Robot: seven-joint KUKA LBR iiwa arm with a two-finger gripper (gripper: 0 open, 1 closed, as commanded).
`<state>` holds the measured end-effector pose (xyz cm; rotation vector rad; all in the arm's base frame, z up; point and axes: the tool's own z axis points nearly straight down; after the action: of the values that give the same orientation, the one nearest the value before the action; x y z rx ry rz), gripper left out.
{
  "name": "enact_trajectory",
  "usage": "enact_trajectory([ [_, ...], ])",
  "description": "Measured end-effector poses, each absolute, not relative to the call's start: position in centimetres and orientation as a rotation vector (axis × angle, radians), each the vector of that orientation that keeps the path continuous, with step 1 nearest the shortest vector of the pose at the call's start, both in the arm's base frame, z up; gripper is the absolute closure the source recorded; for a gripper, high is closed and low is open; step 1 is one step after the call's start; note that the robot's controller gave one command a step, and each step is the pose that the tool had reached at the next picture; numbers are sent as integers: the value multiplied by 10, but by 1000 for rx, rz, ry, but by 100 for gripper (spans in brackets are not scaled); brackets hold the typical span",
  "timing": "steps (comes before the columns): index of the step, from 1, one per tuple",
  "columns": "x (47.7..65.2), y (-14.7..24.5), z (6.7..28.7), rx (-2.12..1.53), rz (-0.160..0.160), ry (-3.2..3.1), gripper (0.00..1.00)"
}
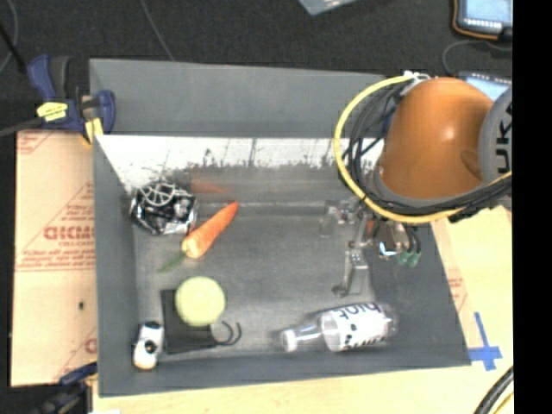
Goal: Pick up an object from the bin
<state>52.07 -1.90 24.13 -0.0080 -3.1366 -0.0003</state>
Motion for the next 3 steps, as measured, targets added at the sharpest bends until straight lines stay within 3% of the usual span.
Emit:
enact_trajectory([
  [1,522,-19,246,-8,0,-3145,0],
  [2,517,-21,230,248,1,-3139,0],
  [3,524,-11,182,565,5,-3101,0],
])
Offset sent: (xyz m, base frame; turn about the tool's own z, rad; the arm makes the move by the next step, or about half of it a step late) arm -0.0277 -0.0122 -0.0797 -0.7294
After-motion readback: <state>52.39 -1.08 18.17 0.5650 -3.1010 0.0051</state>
